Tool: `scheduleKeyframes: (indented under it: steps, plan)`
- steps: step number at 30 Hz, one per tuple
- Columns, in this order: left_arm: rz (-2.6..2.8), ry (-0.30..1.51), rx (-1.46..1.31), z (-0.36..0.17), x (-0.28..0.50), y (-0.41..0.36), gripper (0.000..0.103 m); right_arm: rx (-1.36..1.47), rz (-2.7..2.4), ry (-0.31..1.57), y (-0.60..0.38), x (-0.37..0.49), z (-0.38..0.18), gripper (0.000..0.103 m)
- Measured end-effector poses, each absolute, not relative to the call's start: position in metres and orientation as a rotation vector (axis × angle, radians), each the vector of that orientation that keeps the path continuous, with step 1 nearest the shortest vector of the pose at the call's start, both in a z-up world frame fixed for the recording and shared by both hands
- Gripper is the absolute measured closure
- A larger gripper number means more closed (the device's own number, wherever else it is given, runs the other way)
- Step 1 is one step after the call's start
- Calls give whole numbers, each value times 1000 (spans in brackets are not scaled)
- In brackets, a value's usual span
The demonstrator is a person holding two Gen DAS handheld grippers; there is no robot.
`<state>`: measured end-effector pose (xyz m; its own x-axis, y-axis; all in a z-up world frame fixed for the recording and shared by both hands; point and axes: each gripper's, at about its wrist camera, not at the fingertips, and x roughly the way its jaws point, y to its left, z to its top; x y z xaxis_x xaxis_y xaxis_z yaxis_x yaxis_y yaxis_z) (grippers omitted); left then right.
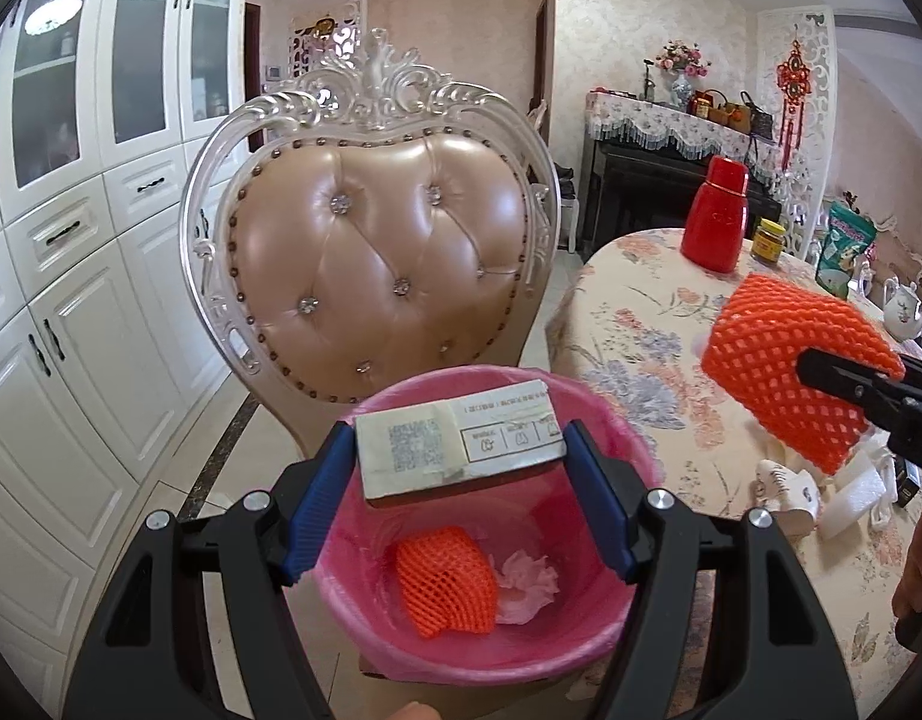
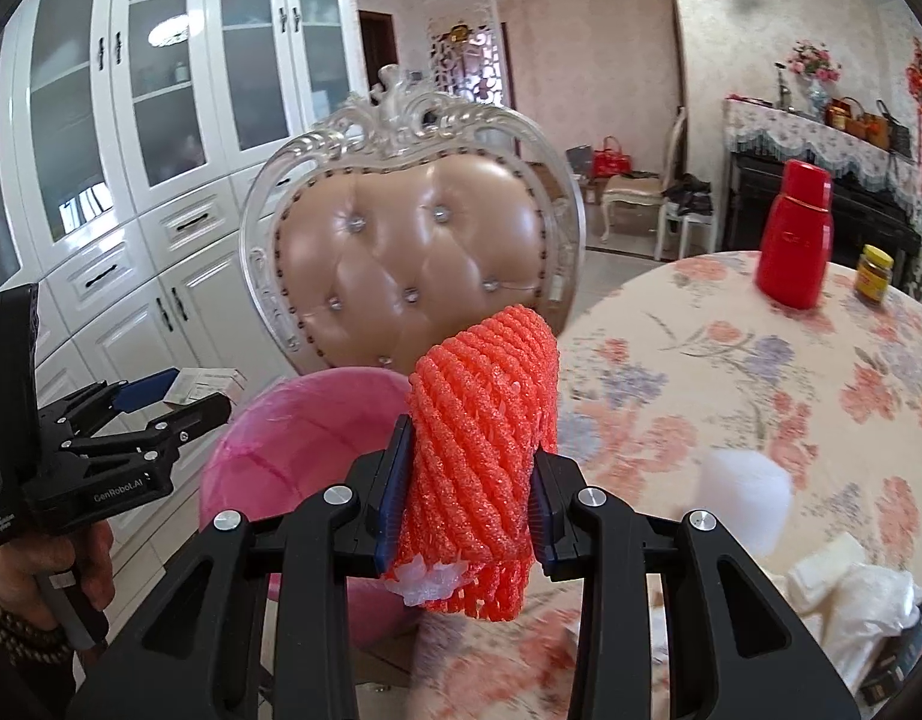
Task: Collect trash
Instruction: 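Carry the card and orange net in both tools over the pink wastebasket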
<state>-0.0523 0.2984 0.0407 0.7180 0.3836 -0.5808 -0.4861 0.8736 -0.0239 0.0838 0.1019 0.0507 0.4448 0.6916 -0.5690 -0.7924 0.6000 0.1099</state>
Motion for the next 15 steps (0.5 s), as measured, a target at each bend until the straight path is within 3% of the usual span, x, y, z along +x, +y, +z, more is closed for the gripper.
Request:
scheduleKeyframes:
  steps: [15]
  plan:
    - [519,606,-189,41,-64,322,34,-230,1026,672,165,75,32,69]
